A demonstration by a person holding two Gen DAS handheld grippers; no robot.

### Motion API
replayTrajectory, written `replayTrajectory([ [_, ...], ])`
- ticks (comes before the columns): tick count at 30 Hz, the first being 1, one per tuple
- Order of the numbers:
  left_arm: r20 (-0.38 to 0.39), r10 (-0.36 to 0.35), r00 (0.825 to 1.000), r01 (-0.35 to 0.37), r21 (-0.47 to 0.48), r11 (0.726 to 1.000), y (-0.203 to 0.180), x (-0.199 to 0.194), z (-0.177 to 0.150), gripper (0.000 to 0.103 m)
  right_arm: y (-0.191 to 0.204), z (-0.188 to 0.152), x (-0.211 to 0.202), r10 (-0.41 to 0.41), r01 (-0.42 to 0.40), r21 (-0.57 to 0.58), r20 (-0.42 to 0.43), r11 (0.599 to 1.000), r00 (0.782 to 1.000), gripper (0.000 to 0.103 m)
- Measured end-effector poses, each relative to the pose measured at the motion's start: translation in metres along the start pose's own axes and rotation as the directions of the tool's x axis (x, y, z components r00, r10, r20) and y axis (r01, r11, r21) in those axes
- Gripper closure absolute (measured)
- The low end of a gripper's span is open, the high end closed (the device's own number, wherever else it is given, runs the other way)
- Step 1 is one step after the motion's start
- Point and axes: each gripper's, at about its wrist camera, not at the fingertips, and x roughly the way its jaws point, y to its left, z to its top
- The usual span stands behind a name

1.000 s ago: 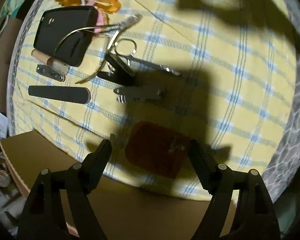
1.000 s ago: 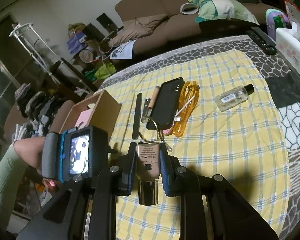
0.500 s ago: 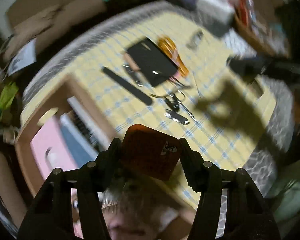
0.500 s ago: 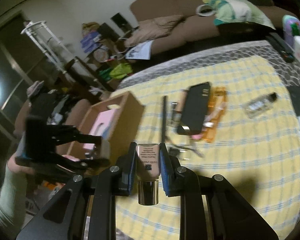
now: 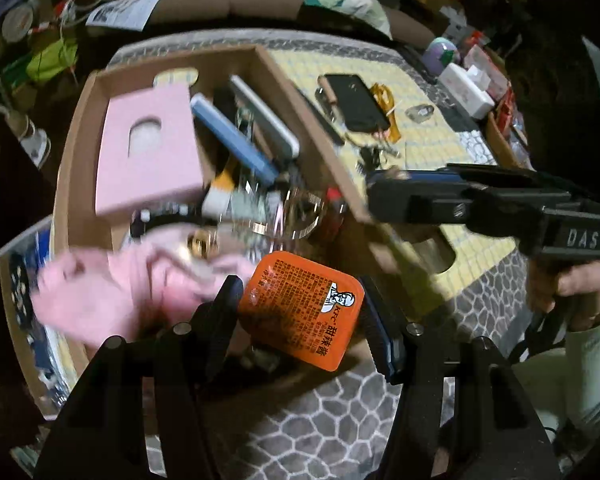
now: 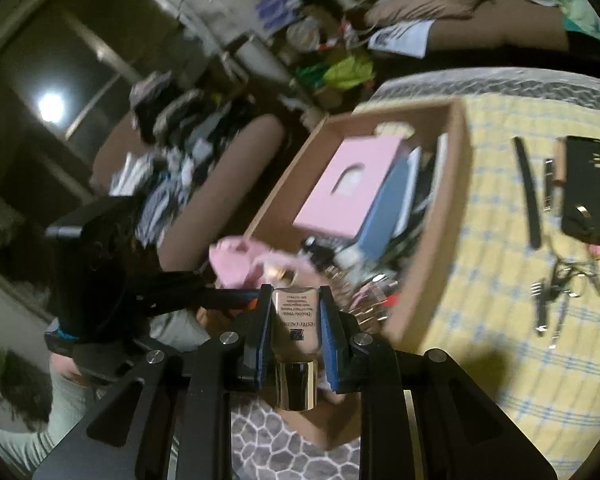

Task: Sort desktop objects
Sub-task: 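Carry the orange case and foundation bottle into the box and open both tools, then move both open tools back over the table items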

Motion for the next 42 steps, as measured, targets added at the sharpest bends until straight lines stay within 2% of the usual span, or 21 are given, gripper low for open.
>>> replayTrajectory([
  [4,-0.037,0.055,0.998,-0.053,0.033,0.998,-0.003,0.015,-0.012,0.048,0.011,-0.009,0.027,-0.05,0.047,-0.048,-0.064,0.998,0.997,0.082],
  [9,-0.074,0.199,0.977,-0.187,0.15,0.971,-0.021,0.041,-0.017,0.048,0.001,-0.017,0.044,-0.089,0.085,-0.049,-0.101,0.995,0.991,0.081],
  [14,-0.046,0.229,0.972,-0.219,0.169,0.961,-0.027,0.045,-0.02,0.045,-0.008,-0.018,0.051,-0.13,0.124,-0.058,-0.121,0.991,0.984,0.077],
  [15,-0.037,0.226,0.973,-0.217,0.163,0.962,-0.026,0.043,-0.022,0.044,-0.009,-0.018,0.05,-0.136,0.13,-0.058,-0.119,0.99,0.983,0.068],
  [17,-0.016,0.204,0.979,-0.2,0.14,0.97,-0.023,0.033,-0.025,0.037,-0.01,-0.016,0.043,-0.137,0.132,-0.052,-0.094,0.99,0.986,0.059],
  [20,0.042,0.153,0.987,-0.156,0.076,0.985,-0.015,0.011,-0.029,0.029,-0.007,-0.008,0.026,-0.127,0.125,-0.046,-0.043,0.991,0.991,0.059],
  [22,0.084,0.118,0.99,-0.12,0.021,0.993,-0.006,-0.001,-0.029,0.029,-0.007,-0.003,0.01,-0.126,0.126,-0.036,0.006,0.991,0.992,0.053],
  [23,0.114,0.1,0.988,-0.098,-0.021,0.995,0.002,-0.008,-0.027,0.029,-0.008,-0.001,0.003,-0.126,0.126,-0.026,0.023,0.992,0.992,0.047],
  [25,0.185,0.071,0.98,-0.051,-0.111,0.993,0.018,-0.021,-0.024,0.027,-0.011,0.002,-0.012,-0.136,0.136,-0.002,0.056,0.991,0.989,0.043],
  [26,0.217,0.065,0.974,-0.032,-0.15,0.988,0.025,-0.026,-0.023,0.022,-0.013,0.002,-0.018,-0.141,0.141,0.006,0.068,0.99,0.988,0.039],
  [29,0.289,0.049,0.956,0.024,-0.243,0.97,0.042,-0.038,-0.022,0.015,-0.016,0.003,-0.034,-0.169,0.168,0.02,0.095,0.986,0.981,0.026],
  [30,0.297,0.051,0.954,0.027,-0.253,0.967,0.043,-0.039,-0.021,0.014,-0.017,0.003,-0.039,-0.18,0.178,0.024,0.101,0.984,0.979,0.019],
  [35,0.291,0.097,0.952,-0.032,-0.221,0.975,0.029,-0.038,-0.017,0.009,-0.024,-0.007,-0.062,-0.269,0.265,0.046,0.119,0.963,0.956,0.0],
  [38,0.282,0.123,0.951,-0.068,-0.197,0.978,0.012,-0.034,-0.014,0.0,-0.032,-0.02,-0.074,-0.327,0.321,0.068,0.122,0.945,0.937,0.0],
  [42,0.288,0.133,0.948,-0.086,-0.172,0.981,-0.01,-0.028,-0.006,0.0,-0.044,-0.034,-0.087,-0.394,0.384,0.096,0.122,0.918,0.911,0.0],
])
